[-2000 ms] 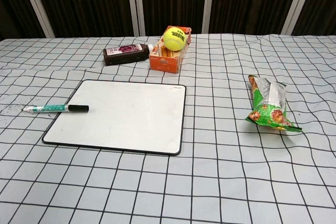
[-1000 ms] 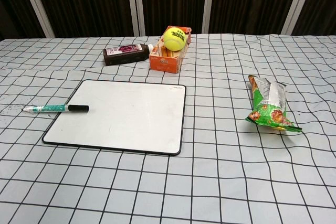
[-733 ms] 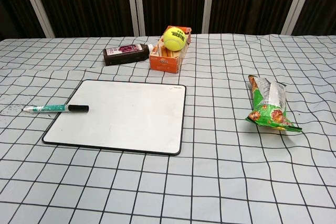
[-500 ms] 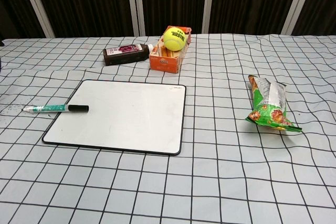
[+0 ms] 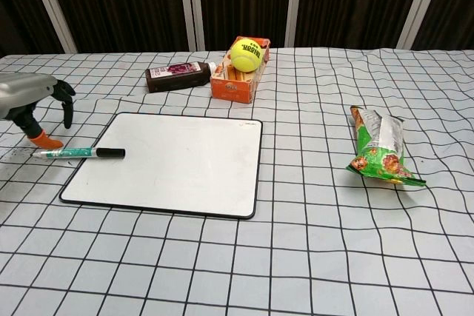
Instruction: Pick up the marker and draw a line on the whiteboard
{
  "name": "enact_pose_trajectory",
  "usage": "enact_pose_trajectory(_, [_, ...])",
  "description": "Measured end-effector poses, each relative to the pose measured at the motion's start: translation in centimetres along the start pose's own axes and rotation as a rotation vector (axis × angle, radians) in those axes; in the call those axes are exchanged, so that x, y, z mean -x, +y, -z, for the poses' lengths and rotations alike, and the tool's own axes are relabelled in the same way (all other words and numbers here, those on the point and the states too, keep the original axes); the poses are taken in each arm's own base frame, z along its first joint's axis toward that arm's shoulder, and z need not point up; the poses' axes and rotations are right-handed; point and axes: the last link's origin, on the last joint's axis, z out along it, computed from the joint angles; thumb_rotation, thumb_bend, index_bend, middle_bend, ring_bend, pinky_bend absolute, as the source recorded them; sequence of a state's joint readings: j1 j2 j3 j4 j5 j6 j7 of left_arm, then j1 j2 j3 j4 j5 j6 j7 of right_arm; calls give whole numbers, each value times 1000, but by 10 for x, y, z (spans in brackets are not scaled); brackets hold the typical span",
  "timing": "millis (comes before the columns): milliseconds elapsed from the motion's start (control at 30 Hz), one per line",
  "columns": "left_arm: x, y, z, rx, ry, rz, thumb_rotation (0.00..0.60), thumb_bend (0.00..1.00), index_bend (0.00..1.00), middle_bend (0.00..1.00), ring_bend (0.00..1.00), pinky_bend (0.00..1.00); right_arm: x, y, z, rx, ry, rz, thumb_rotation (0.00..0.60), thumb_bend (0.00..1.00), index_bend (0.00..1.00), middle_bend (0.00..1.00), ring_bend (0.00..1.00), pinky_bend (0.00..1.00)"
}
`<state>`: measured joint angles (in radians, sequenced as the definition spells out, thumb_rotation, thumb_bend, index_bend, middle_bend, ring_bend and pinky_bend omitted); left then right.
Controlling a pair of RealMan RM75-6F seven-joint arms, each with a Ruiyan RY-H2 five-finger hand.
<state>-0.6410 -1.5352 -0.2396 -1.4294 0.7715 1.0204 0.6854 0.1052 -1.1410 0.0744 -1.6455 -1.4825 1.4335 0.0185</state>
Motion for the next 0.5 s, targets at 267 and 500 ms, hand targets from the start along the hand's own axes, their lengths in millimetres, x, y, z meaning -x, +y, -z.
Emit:
enact_pose_trajectory(267, [7,19,-3,20,-21,-3,600,364,465,77,0,3,0,-1,-1,-2,-3,-8,600,350,0,0,0,56])
enact_pose_trajectory(500, [17,25,-4,22,-40,-19,600,375,480,79,0,3,0,-2,-1,-3,-6,-16,600,349,0,0,0,58])
